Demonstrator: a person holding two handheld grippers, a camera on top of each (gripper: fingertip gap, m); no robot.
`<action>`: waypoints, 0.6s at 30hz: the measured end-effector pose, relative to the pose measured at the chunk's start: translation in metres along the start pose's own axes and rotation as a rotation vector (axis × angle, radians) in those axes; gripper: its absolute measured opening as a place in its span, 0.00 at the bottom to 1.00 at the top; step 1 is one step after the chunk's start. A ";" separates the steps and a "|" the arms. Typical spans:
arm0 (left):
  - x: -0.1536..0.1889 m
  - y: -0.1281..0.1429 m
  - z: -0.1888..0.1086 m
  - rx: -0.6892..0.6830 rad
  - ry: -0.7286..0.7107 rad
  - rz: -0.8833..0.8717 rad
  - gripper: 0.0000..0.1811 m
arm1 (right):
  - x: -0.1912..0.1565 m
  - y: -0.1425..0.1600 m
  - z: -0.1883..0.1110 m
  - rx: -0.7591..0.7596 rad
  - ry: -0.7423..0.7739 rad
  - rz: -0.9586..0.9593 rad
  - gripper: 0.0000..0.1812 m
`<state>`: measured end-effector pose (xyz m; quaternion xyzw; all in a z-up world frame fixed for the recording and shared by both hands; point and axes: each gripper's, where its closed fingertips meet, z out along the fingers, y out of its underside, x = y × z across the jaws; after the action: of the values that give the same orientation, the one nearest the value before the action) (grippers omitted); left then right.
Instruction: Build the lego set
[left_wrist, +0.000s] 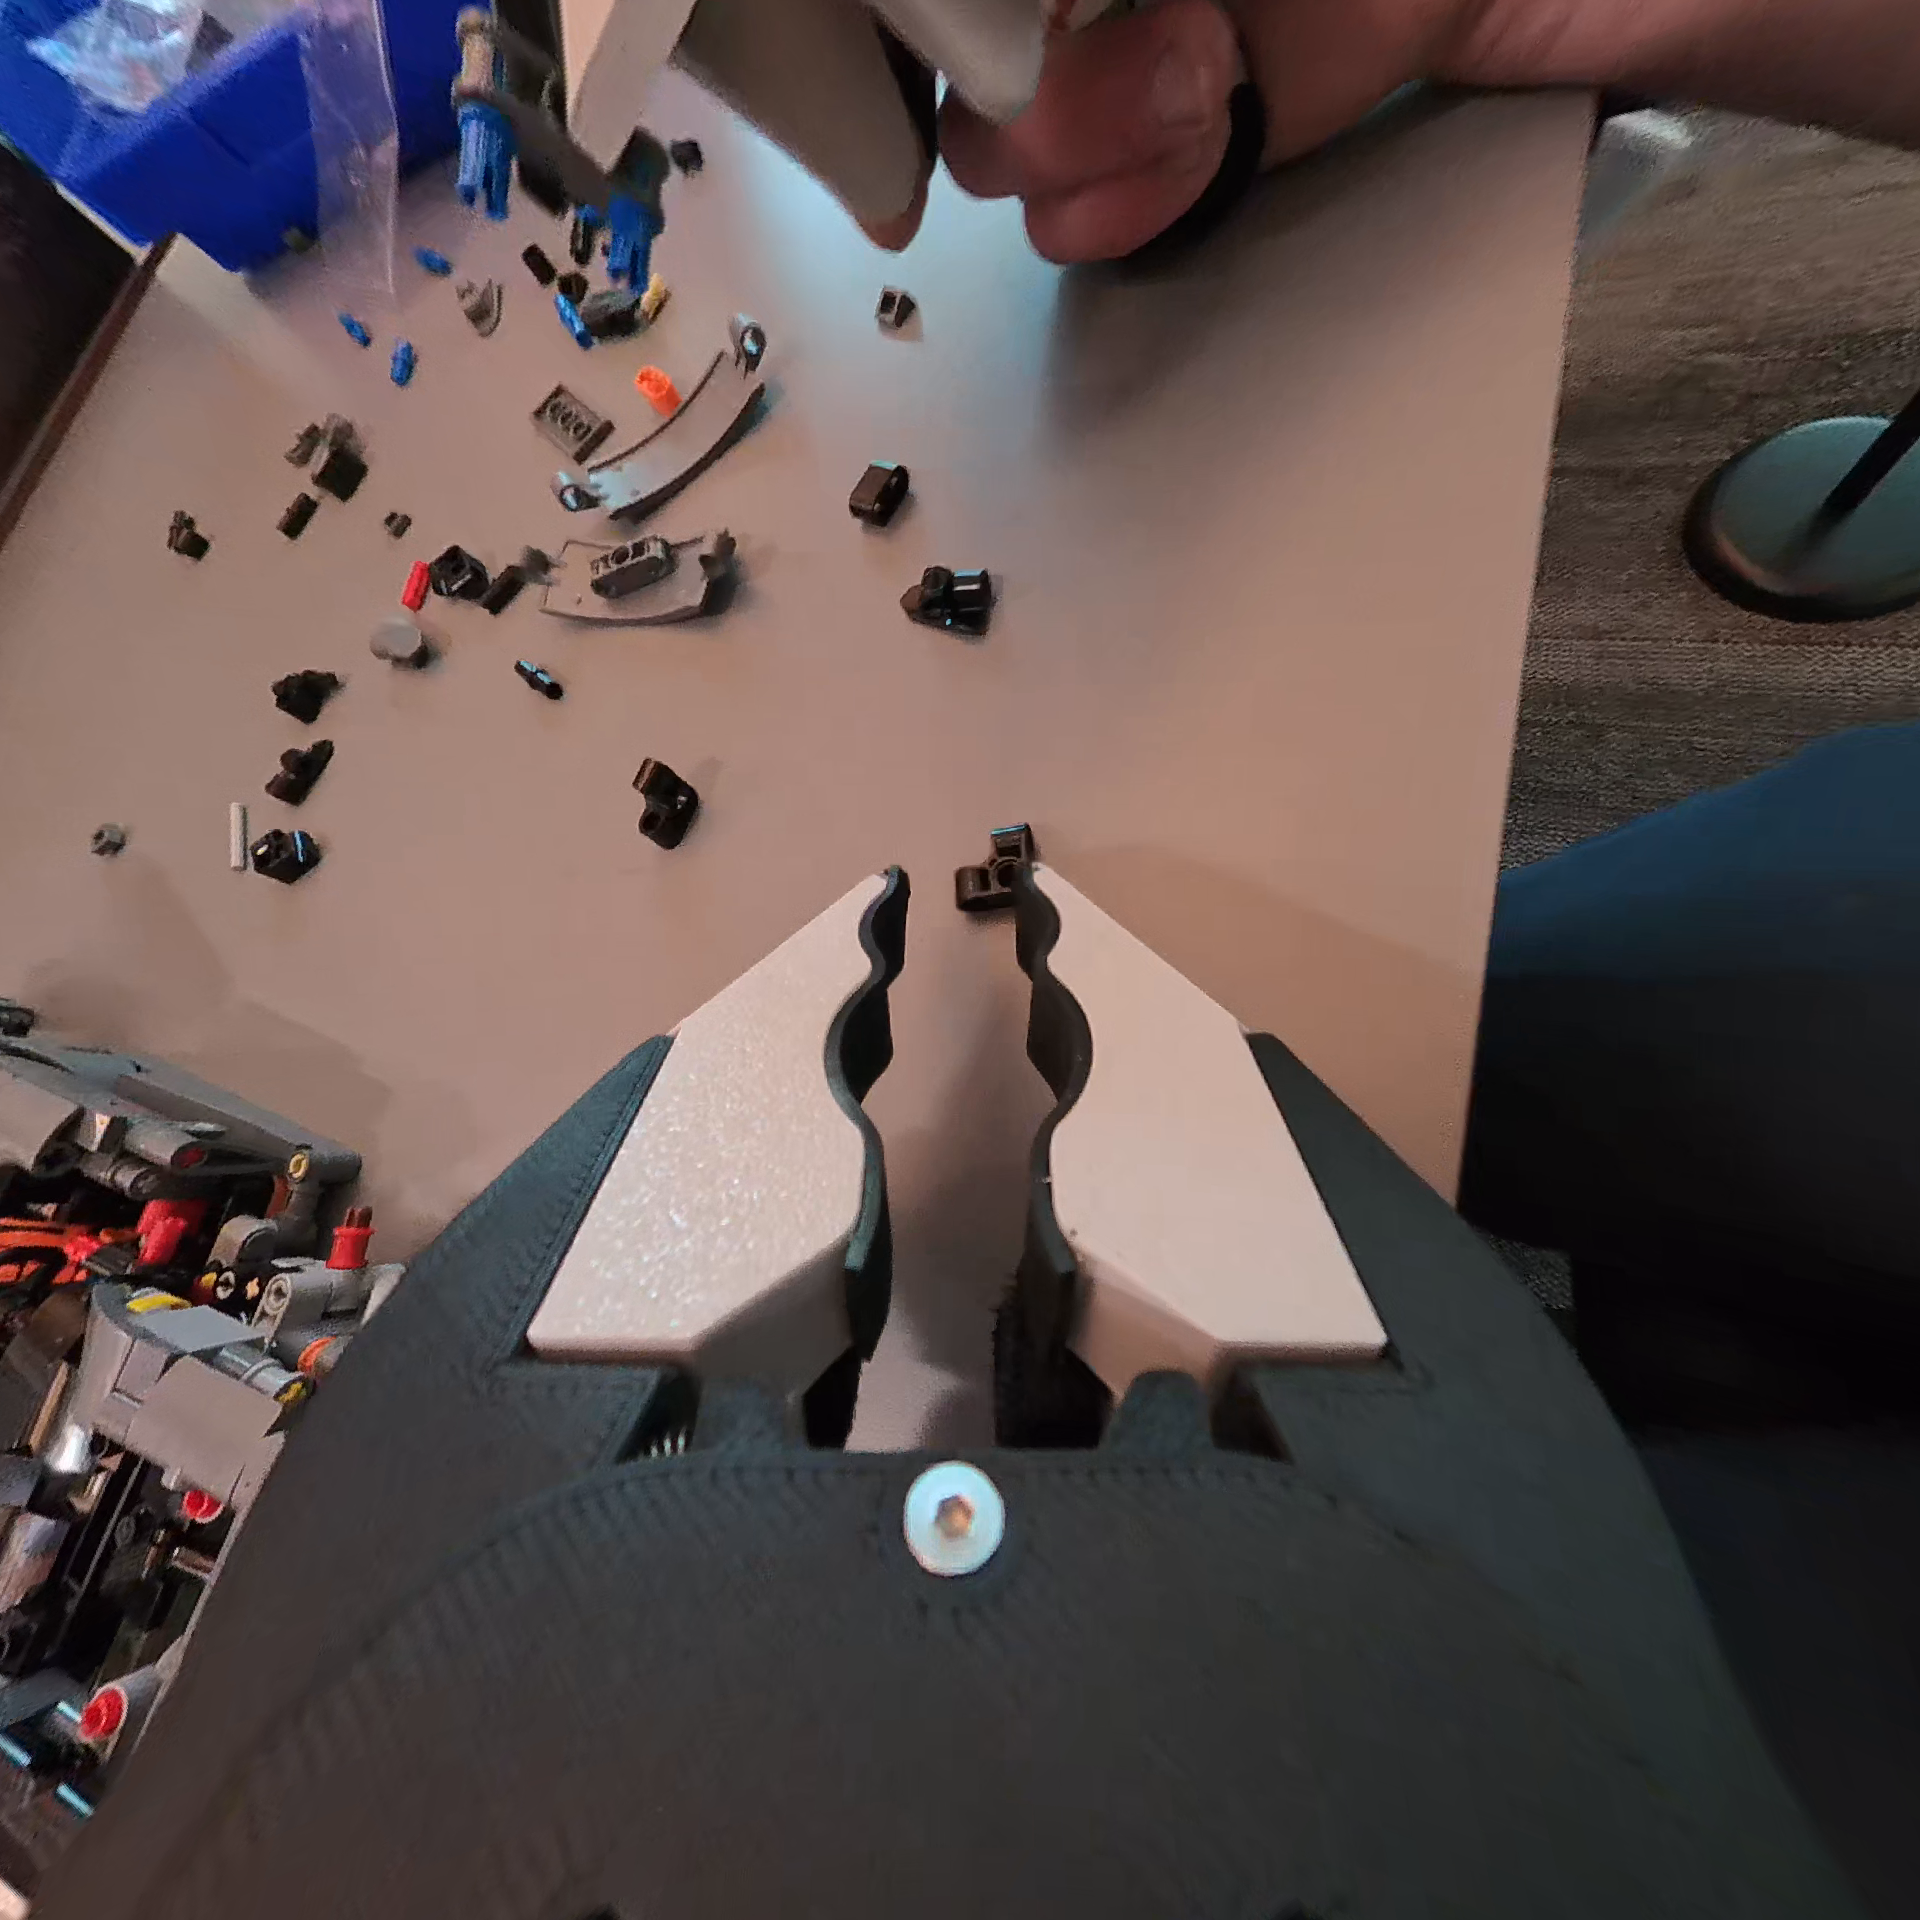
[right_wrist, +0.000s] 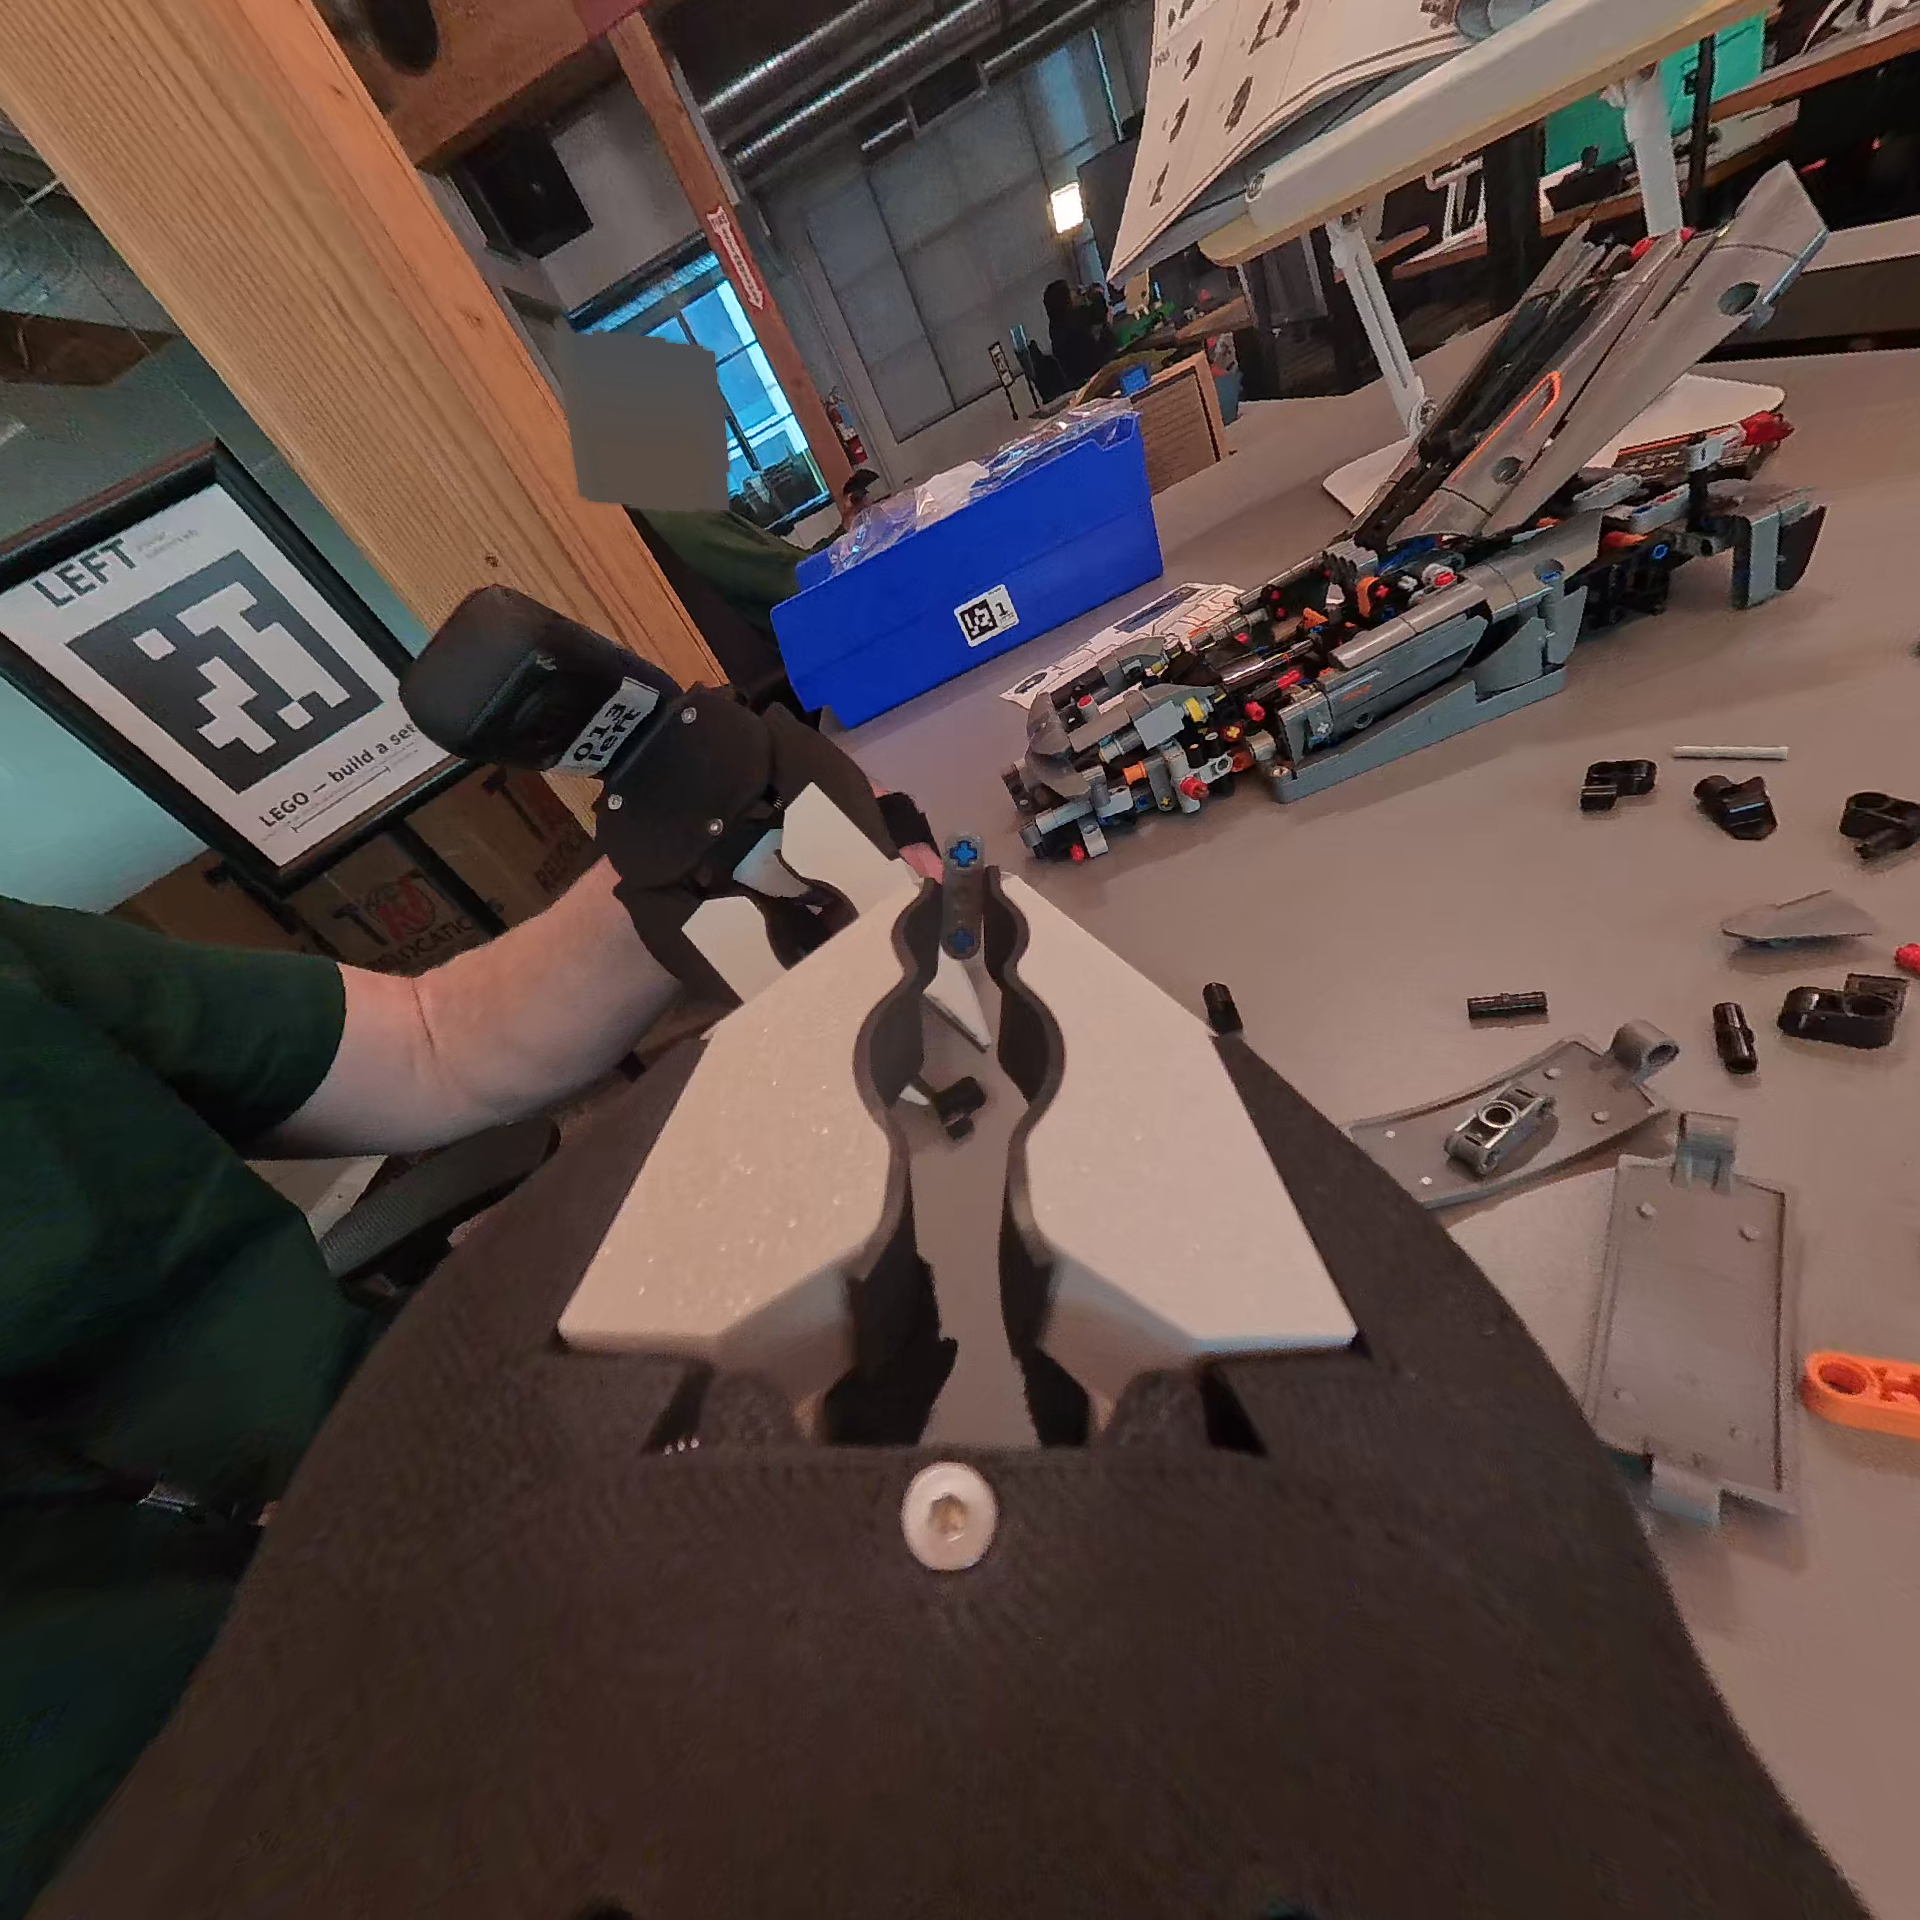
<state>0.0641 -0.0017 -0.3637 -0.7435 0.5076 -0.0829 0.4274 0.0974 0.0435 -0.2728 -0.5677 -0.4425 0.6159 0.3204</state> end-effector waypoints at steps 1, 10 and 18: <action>0.000 0.000 0.001 -0.003 0.000 -0.004 0.10 | 0.000 0.000 0.000 0.001 -0.002 0.003 0.03; 0.002 0.007 0.001 -0.039 0.002 -0.034 0.11 | 0.000 0.000 -0.001 0.004 -0.009 0.018 0.03; -0.001 0.004 -0.018 0.006 -0.016 -0.077 0.13 | 0.000 0.001 0.000 0.000 -0.010 0.016 0.03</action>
<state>0.0512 -0.0110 -0.3552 -0.7619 0.4748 -0.0949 0.4303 0.0976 0.0434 -0.2733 -0.5680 -0.4395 0.6215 0.3130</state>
